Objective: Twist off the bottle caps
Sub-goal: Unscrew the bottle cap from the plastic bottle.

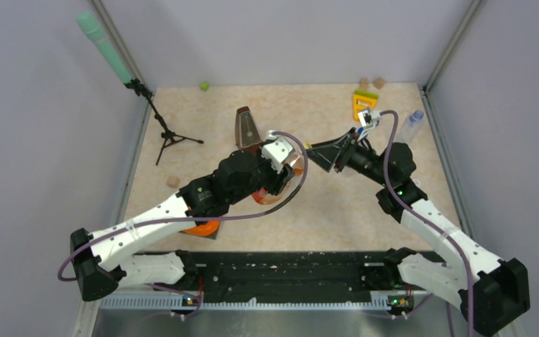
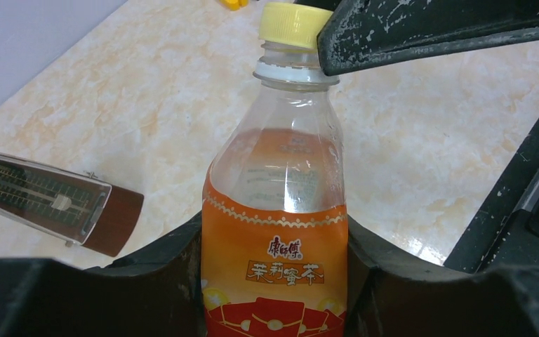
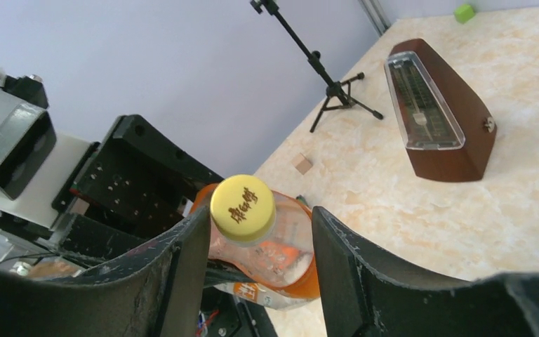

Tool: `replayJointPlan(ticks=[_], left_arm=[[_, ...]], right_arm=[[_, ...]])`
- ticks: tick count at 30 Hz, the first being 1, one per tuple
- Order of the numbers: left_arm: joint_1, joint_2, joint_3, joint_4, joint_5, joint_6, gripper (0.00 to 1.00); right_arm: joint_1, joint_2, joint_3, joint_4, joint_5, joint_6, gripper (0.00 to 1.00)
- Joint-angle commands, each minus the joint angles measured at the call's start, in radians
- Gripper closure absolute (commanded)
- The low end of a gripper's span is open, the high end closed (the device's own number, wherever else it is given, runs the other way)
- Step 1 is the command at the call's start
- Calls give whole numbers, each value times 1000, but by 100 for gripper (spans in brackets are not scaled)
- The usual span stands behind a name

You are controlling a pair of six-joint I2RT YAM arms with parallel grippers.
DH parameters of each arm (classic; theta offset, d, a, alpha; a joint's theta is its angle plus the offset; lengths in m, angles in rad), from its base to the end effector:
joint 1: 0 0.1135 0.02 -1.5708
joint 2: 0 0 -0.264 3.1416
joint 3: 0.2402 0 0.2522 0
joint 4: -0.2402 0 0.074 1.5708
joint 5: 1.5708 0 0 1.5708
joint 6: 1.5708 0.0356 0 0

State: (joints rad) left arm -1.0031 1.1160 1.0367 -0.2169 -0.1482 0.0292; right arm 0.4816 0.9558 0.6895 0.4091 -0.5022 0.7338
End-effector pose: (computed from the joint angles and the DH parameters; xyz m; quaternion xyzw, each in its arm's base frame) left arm 0.1428 -0.2142 0.3592 0.3573 0.7188 -0.2251 0.5523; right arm 0.1905 0.1189 0.3375 -0.1065 0.6529 0.5516 0.5081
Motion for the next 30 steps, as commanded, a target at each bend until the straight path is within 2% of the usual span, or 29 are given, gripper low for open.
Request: replayJointPlan(ticks=[1, 6, 10, 15, 18, 21, 24, 26, 30], left_arm=[[-5, -21, 2, 67, 3, 3, 100], [-5, -10, 0, 61, 24, -7, 100], [-5, -6, 1, 60, 40, -11, 100], [-5, -5, 3, 55, 41, -11, 100], [-5, -10, -3, 48, 40, -3, 100], [2, -26, -20, 40, 85, 6, 100], [102, -53, -24, 30, 451, 14, 100], [205, -58, 12, 4, 728, -14, 100], [330, -44, 76, -85, 1083, 14, 100]], right_arm=[[-1, 5, 16, 106, -51, 40, 41], [-5, 12, 29, 141, -56, 73, 36], [-5, 45, 38, 180, -76, 99, 38], [-5, 61, 38, 189, -82, 101, 56], [-6, 29, 26, 156, -47, 71, 72], [-21, 18, 27, 181, -116, 61, 90], [-42, 25, 31, 299, -290, 57, 100], [-55, 16, 24, 415, -426, 79, 100], [-68, -18, 45, 517, -577, 69, 100]])
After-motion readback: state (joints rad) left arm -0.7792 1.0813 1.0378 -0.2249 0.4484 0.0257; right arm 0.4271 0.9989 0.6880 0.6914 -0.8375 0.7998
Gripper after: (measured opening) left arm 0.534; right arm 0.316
